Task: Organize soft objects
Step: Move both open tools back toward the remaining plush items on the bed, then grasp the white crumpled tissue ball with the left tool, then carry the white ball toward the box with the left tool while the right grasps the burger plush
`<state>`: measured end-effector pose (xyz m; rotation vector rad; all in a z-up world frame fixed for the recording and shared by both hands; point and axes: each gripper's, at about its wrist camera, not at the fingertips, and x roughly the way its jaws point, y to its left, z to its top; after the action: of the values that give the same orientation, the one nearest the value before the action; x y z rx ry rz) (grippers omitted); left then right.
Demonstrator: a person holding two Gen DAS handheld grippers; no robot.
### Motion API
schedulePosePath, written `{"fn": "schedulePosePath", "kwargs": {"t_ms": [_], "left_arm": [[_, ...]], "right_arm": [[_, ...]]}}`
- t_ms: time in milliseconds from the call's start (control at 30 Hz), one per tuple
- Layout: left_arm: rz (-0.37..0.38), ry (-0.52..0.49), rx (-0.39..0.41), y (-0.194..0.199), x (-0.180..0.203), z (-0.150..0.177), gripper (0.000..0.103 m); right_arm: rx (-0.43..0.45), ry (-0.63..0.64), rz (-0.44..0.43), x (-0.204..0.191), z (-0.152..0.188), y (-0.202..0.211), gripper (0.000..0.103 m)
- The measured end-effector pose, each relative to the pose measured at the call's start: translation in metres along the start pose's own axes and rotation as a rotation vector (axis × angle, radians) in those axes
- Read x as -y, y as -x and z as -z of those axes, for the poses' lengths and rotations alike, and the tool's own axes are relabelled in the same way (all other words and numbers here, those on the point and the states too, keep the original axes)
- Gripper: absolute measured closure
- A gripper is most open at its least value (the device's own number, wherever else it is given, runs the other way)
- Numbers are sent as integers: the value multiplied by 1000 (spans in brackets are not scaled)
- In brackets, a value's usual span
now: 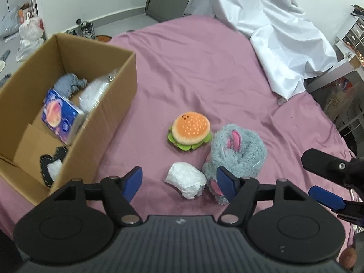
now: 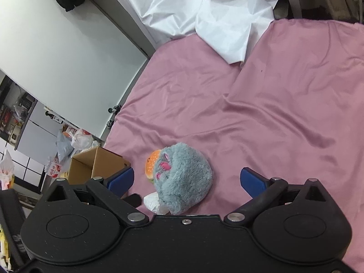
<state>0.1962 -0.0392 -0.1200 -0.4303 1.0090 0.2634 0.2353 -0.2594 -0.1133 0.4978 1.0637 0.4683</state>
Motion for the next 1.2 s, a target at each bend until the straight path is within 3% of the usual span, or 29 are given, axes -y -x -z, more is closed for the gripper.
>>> {"fn": "schedulePosePath", "kwargs": {"t_ms": [433,633,700,1200], "left_arm": [[-21,17,-54,-47,2,11,36],[-10,26,-68,-54,3,7,52],[-5,49,-80,-57,1,7,53],[22,94,-9,-25,-10,-10,56]], "right_arm": [[-67,-76,38,16,-4,-23,8],[-99,-97,49,21,-5,-36,15],[-102,-95,45,20,-5,-38,15],[-99,-68,10,12,-6,-44,18]]}}
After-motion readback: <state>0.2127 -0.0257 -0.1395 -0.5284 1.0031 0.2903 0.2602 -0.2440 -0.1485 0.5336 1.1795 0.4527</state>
